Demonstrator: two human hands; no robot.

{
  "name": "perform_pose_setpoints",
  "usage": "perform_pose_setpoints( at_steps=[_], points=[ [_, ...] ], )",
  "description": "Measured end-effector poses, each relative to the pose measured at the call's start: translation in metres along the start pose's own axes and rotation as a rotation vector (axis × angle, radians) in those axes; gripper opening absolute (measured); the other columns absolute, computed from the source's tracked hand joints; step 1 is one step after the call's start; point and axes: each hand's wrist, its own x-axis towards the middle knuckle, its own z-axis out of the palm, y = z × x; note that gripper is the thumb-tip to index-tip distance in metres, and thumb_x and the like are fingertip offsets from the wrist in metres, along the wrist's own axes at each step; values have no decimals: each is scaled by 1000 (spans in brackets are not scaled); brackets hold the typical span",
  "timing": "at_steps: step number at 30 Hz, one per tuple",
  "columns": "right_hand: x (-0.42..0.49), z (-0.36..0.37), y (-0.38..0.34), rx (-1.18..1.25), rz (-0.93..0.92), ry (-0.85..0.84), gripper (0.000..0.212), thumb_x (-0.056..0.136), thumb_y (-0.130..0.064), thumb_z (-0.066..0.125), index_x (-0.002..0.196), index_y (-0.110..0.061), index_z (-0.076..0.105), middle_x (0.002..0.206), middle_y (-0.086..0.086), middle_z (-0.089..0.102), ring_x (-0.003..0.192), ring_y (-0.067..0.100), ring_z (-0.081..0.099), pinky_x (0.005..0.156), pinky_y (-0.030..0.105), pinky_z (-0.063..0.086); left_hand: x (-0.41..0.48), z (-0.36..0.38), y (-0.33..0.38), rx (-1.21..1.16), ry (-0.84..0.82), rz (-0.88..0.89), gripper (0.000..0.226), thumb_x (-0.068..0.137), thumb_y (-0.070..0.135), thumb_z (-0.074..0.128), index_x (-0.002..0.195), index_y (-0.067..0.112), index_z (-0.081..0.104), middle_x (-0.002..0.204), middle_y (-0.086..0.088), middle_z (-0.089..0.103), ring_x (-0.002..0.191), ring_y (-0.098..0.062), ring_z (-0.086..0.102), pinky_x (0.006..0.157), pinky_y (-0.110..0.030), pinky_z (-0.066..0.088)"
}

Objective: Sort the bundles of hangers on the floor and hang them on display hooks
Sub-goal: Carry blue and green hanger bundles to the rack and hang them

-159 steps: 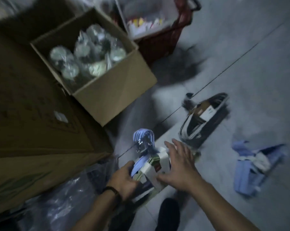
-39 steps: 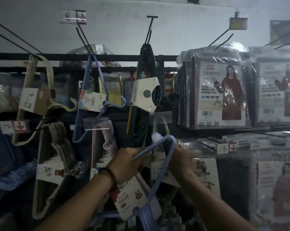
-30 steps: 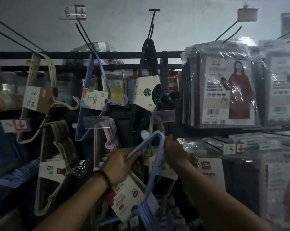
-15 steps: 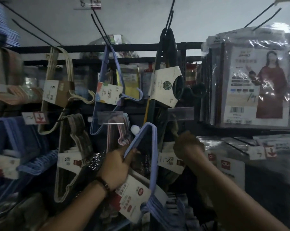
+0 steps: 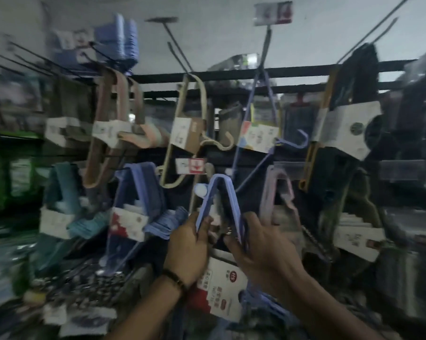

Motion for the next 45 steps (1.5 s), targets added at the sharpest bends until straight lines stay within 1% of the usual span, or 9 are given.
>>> perform_pose_setpoints(
  at_steps=[4,9,13,16,18,22,28,40,45],
  points=[
    [14,57,-77,88,55,-81,17,104,-47,43,114,-34,38,80,-8,61,64,13,61,57,38,54,2,-73,-38,57,43,-23,22,107,42,47,93,35,63,61,-5,62,51,-16,55,45,-30,40],
    [43,109,-153,-141,30,-152,61,108,-26,39,161,-14,12,114,7,64,83,24,59,55,32,36,22,-150,-86,145,13,-108,37,106,46,47,90,18,66,57,-6,54,49,-21,50,49,-39,39],
    [73,133,-199,-144,33,-148,47,107,-20,44,150,-15,26,130,13,61,102,32,65,70,40,50,36,-193,-110,224,-15,-111,26,104,49,49,97,25,55,67,2,55,52,-8,52,52,-30,44],
    [104,152,-217,-126,21,-124,36,108,-23,44,141,-15,32,126,13,61,105,33,65,79,43,53,40,-217,-122,215,3,-43,42,107,37,48,148,28,40,122,8,62,102,-3,61,88,-27,54],
    [124,167,-224,-179,-4,-118,49,107,-21,43,151,-11,24,125,12,65,106,32,66,84,43,53,38,-226,-131,250,-69,-21,72,108,34,48,164,37,3,163,12,31,142,-13,42,116,-35,43],
    [151,186,-228,-244,-14,-74,59,107,-20,43,158,-7,16,129,12,65,109,30,68,85,40,53,49,-232,-152,290,-230,-21,102,102,40,59,153,49,-29,168,26,-11,157,-14,19,122,-42,36],
    [183,211,-226,-180,47,-107,68,104,-16,52,159,-5,14,141,18,54,119,36,63,93,46,54,86,-236,-174,360,-323,-40,105,99,27,62,160,37,-23,170,18,-15,160,-12,3,129,-39,19],
    [192,258,-207,-112,136,-134,61,98,-18,59,145,-10,22,139,20,39,117,34,54,86,36,51,106,-216,-227,409,-411,-138,105,97,40,63,160,35,-21,168,18,-24,160,-15,-1,127,-38,24],
    [179,255,-211,-123,92,44,59,82,-33,68,129,-11,40,123,17,46,108,34,50,86,43,51,106,-235,-220,452,-385,-63,87,94,35,64,164,36,12,162,12,25,137,-17,46,117,-31,40]
  ],
)
